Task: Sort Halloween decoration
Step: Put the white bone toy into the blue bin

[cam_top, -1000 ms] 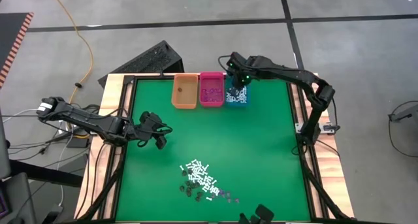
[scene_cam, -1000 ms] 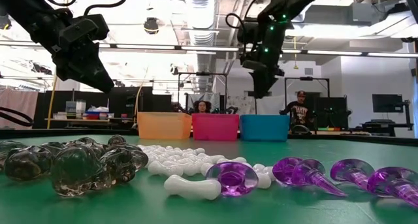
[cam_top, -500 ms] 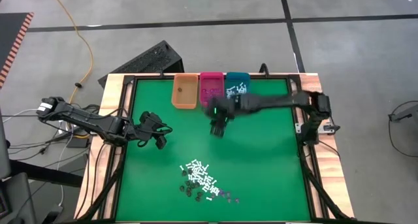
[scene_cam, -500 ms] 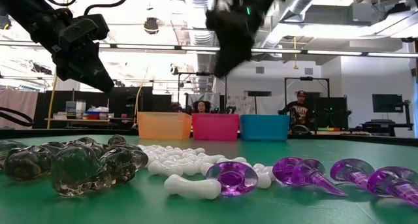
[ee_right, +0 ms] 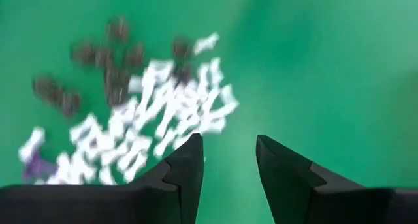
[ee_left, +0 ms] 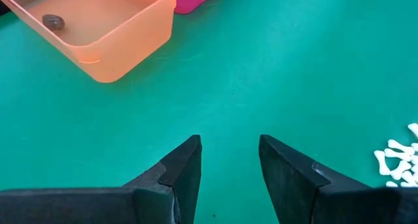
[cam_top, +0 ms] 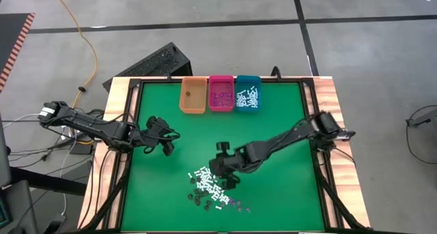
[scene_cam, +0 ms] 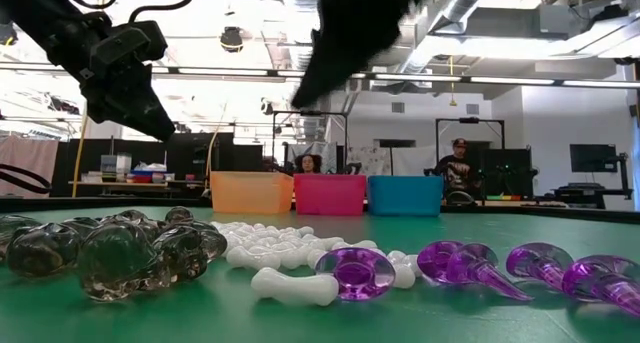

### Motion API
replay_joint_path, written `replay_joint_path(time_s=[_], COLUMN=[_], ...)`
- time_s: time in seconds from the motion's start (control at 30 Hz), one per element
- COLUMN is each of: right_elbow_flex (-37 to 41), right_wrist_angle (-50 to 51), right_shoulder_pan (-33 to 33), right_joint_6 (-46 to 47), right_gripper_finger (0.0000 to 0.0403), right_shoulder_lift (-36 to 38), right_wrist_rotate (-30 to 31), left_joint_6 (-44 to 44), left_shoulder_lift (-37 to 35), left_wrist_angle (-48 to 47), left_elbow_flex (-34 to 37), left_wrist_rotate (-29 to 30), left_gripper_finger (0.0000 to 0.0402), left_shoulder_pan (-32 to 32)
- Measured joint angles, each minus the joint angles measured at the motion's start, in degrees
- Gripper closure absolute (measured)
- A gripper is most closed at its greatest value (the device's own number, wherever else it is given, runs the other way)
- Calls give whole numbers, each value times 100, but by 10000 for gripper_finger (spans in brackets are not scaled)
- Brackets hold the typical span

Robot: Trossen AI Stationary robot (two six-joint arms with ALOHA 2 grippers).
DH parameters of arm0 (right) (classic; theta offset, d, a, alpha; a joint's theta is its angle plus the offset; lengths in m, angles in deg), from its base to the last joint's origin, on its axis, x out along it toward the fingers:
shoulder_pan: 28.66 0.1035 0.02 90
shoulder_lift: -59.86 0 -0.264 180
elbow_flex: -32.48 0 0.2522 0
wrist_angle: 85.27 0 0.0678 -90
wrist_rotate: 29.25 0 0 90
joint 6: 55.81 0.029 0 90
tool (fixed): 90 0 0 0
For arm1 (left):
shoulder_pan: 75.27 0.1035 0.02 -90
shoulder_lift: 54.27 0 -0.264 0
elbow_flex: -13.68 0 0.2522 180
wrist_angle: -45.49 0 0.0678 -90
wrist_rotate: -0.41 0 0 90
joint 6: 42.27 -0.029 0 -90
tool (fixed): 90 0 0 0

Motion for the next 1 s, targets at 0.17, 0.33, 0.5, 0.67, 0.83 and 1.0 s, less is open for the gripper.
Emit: replay_joint_path(time_s=[0.17,0.33,0.5,0.67,0.83,1.0], right_elbow_flex=[-56,-144,-158,-164,-164,-153], right_wrist_angle=[-24,-38,-48,49,17,-33], right_shoulder_pan=[30,-13,-53,-197,-377,-414], right_joint_6=[-365,-641,-964,-1108,-1216,-1268], right_gripper_finger=[233,233,233,233,238,277], right_shoulder_lift=[-517,-938,-1124,-1230,-1285,-1291], right_wrist_rotate=[-298,-667,-706,-803,-1177,-1177], left_joint_6=[-8,-31,-26,-24,-24,-23], left_shoulder_lift=[0,2,2,-2,0,0], left_wrist_angle=[11,-6,-16,-23,-15,-17], left_elbow_flex=[0,0,0,0,0,0], left_wrist_rotate=[-25,-31,-31,-25,-19,-12], left_gripper_finger=[257,257,257,257,257,257], left_shoulder_pan=[0,0,0,0,0,0])
